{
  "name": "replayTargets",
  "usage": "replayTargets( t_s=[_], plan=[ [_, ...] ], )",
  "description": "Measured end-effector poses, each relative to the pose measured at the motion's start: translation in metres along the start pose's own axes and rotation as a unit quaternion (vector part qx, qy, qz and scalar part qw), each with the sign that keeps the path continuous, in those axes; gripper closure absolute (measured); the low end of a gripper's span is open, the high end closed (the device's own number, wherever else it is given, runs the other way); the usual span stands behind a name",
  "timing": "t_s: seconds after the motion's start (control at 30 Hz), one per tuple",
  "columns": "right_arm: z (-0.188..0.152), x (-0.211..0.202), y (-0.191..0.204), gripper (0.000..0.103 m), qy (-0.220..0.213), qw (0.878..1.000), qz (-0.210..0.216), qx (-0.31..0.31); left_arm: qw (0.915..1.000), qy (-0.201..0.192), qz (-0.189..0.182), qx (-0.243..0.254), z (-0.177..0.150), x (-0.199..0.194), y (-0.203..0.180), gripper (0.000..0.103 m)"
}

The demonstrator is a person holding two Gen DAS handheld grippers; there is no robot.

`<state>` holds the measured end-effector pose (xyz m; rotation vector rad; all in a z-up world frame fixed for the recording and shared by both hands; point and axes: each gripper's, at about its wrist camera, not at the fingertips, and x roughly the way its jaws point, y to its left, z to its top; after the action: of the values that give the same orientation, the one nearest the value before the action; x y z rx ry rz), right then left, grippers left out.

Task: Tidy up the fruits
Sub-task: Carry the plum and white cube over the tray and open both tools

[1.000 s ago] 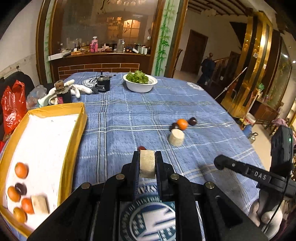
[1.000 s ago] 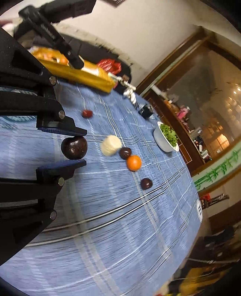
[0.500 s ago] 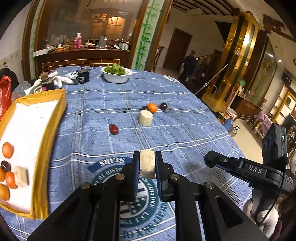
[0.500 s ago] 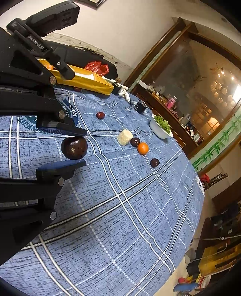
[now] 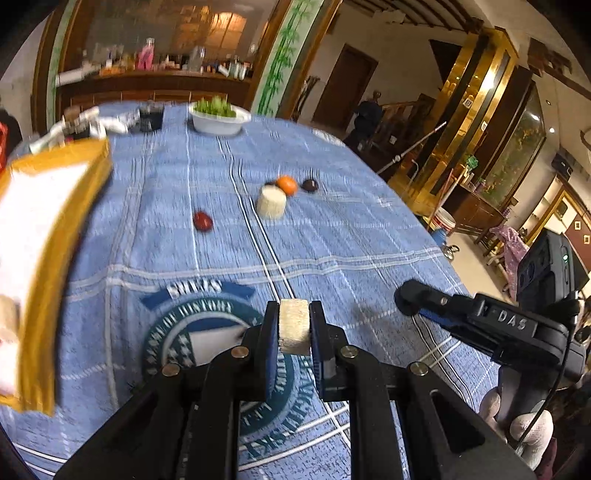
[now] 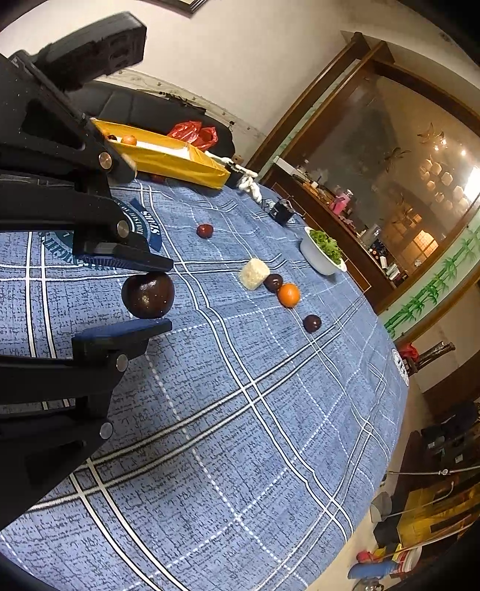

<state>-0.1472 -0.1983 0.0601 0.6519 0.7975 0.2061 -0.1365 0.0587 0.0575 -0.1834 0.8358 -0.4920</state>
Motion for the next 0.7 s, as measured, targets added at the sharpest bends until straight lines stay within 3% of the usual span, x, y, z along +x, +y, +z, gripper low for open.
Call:
replayTargets(
  t_s=[0.1, 0.27, 0.5, 0.7],
  plan=[
    [0.004, 0.000, 0.001, 0.075, 0.001, 1.000, -0.003, -0.004, 1.0000, 0.005, -0.007, 0.001, 0.000, 0.004, -0.001, 0.088],
    [0.039, -0.017, 0.007, 0.075, -0.002, 0.998, -0.047, -0.044, 0.9996, -0.001, -0.028, -0.011, 0.010, 0.001, 0.007, 0.088],
    [0.050, -0.069, 0.015, 0.075, -0.041, 0.998, -0.025, -0.034, 0.9974, -0.012, -0.063, -0.033, 0.022, -0.006, 0.013, 0.088],
    [0.036, -0.071, 0.027, 0.075, -0.039, 0.999, -0.012, -0.033, 0.9955, -0.023, -0.082, -0.042, 0.024, -0.023, 0.020, 0.088]
  ],
)
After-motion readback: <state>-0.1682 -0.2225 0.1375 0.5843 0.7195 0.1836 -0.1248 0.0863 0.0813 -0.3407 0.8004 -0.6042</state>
